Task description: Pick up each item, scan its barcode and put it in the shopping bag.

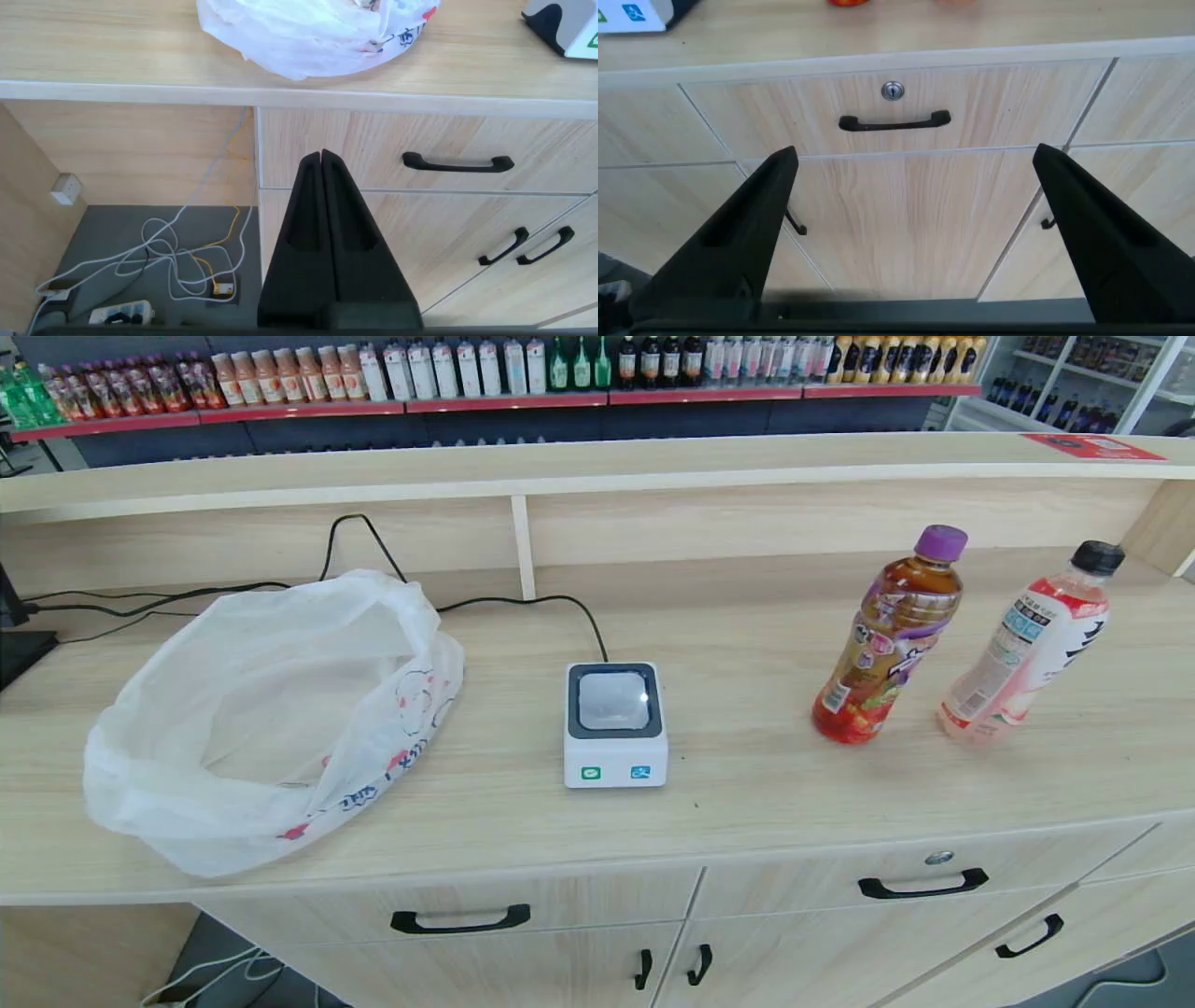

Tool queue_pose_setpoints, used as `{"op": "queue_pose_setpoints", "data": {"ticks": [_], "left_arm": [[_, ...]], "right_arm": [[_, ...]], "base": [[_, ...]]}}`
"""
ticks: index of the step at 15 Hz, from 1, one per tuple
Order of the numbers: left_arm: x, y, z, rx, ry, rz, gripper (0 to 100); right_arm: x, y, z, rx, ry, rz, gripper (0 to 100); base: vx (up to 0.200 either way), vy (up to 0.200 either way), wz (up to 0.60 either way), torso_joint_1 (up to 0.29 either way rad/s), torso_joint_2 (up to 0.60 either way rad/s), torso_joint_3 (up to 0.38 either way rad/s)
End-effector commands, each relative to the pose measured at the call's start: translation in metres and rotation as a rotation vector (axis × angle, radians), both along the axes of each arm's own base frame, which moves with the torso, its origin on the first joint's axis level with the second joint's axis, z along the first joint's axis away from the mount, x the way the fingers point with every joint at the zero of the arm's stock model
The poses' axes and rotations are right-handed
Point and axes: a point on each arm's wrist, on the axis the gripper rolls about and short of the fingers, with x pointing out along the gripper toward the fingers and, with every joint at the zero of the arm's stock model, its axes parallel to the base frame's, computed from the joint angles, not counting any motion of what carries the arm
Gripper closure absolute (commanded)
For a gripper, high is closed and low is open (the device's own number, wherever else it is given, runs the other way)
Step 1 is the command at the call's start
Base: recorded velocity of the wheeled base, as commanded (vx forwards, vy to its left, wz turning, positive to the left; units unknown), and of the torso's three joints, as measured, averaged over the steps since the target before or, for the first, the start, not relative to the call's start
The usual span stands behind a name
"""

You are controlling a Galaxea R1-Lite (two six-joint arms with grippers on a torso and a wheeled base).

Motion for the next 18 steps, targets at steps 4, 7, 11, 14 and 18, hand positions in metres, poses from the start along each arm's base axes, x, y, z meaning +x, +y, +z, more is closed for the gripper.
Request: {"op": "queue_pose_setpoints", "data": {"ticks": [4, 7, 11, 14, 18], "left_arm": [[0.000, 0.000, 0.000, 0.000, 0.000, 0.000, 100], [0.000, 0.000, 0.000, 0.000, 0.000, 0.000, 100], [0.000, 0.000, 0.000, 0.000, 0.002, 0.000, 100], [0.000, 0.000, 0.000, 0.000, 0.000, 0.000, 100], [0.000, 0.000, 0.000, 0.000, 0.000, 0.000, 100]], "right_arm": [[0.033, 0.001, 0.122, -0.005, -0.068, 0.023, 0], [0.084, 0.001, 0.149, -0.074, -0.161, 0.015, 0], [0.135, 0.002, 0.163, -0.075, -0.239, 0.014, 0], [0.163, 0.010, 0.162, -0.074, -0.278, 0.053, 0], [0.204, 0.020, 0.147, -0.049, -0.270, 0.061, 0]], "base": [[0.000, 0.000, 0.00, 0.000, 0.00, 0.000], [0.000, 0.000, 0.00, 0.000, 0.00, 0.000], [0.000, 0.000, 0.00, 0.000, 0.00, 0.000], [0.000, 0.000, 0.00, 0.000, 0.00, 0.000], [0.000, 0.000, 0.00, 0.000, 0.00, 0.000]]}}
